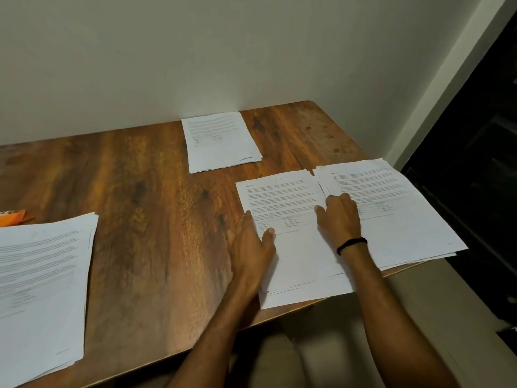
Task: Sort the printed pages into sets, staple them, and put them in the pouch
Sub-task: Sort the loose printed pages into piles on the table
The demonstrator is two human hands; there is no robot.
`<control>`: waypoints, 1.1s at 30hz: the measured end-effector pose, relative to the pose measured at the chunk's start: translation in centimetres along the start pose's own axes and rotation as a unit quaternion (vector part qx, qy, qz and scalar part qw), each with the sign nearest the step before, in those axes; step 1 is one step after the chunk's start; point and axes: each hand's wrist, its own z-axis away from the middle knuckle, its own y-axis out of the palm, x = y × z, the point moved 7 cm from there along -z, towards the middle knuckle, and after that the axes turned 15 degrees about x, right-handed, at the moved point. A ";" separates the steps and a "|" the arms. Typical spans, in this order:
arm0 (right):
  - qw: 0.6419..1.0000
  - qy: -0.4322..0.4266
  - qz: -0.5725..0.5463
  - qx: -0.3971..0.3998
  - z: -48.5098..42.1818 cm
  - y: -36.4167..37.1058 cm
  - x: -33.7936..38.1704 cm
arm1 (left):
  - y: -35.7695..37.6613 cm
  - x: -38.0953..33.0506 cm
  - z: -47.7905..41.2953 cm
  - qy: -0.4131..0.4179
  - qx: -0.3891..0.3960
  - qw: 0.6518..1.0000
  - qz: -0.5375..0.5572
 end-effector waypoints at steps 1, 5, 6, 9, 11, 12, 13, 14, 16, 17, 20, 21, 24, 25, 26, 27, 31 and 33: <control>1.000 0.002 -0.007 0.005 -0.1 0.1 0.1 | -0.2 0.0 0.1 0.002 -0.001 1.000 0.001; 0.999 0.010 -0.046 0.028 -0.3 0.2 0.2 | -0.7 0.0 0.4 -0.012 -0.004 1.000 -0.012; 0.998 0.010 -0.058 0.032 -0.3 0.2 0.3 | -0.8 0.2 0.5 -0.019 -0.005 1.000 -0.015; 0.996 0.004 -0.068 0.056 0.0 0.2 1.1 | -1.1 0.5 0.4 -0.028 -0.010 0.999 -0.033; 0.994 0.013 -0.082 0.075 0.0 0.0 1.4 | -1.3 0.8 0.4 -0.033 -0.004 0.998 -0.051; 0.992 0.018 -0.096 0.087 0.0 -0.1 1.5 | -1.3 1.0 0.4 -0.036 0.000 0.997 -0.063; 0.988 0.021 -0.116 0.101 0.0 0.0 1.6 | -1.3 1.1 0.5 -0.044 0.005 0.996 -0.076; 0.982 0.023 -0.144 0.118 0.0 0.2 1.7 | -1.2 1.2 0.5 -0.057 0.010 0.995 -0.085; 0.962 0.013 -0.226 0.152 0.2 0.8 2.1 | -0.9 1.2 0.5 -0.078 0.016 0.991 -0.105; 0.943 0.007 -0.285 0.171 0.4 1.1 2.6 | -0.8 1.0 0.5 -0.082 0.019 0.989 -0.121; 0.864 -0.003 -0.427 0.268 1.3 1.5 4.1 | -0.5 1.0 0.3 -0.098 0.022 0.983 -0.153; 0.843 -0.010 -0.445 0.304 1.5 1.3 4.5 | -0.6 0.9 0.3 -0.104 0.024 0.982 -0.158; 0.827 -0.053 -0.449 0.335 1.5 0.6 4.5 | -0.7 0.7 0.2 -0.091 0.032 0.982 -0.164; 0.829 -0.068 -0.451 0.322 1.3 0.3 4.3 | -0.9 0.9 0.0 -0.082 0.037 0.987 -0.133; 0.832 -0.088 -0.458 0.301 1.2 0.0 4.1 | -1.3 1.2 -0.3 -0.075 0.033 0.992 -0.091; 0.831 -0.111 -0.472 0.274 1.1 -0.5 4.0 | -1.8 1.8 -0.8 -0.074 0.026 0.996 -0.042; 0.793 -0.209 -0.542 0.185 1.5 -3.1 4.4 | -4.5 2.0 -2.4 -0.078 0.021 0.982 0.173; 0.776 -0.245 -0.563 0.147 1.9 -4.6 5.4 | -6.0 -0.1 -3.2 -0.018 0.037 0.959 0.281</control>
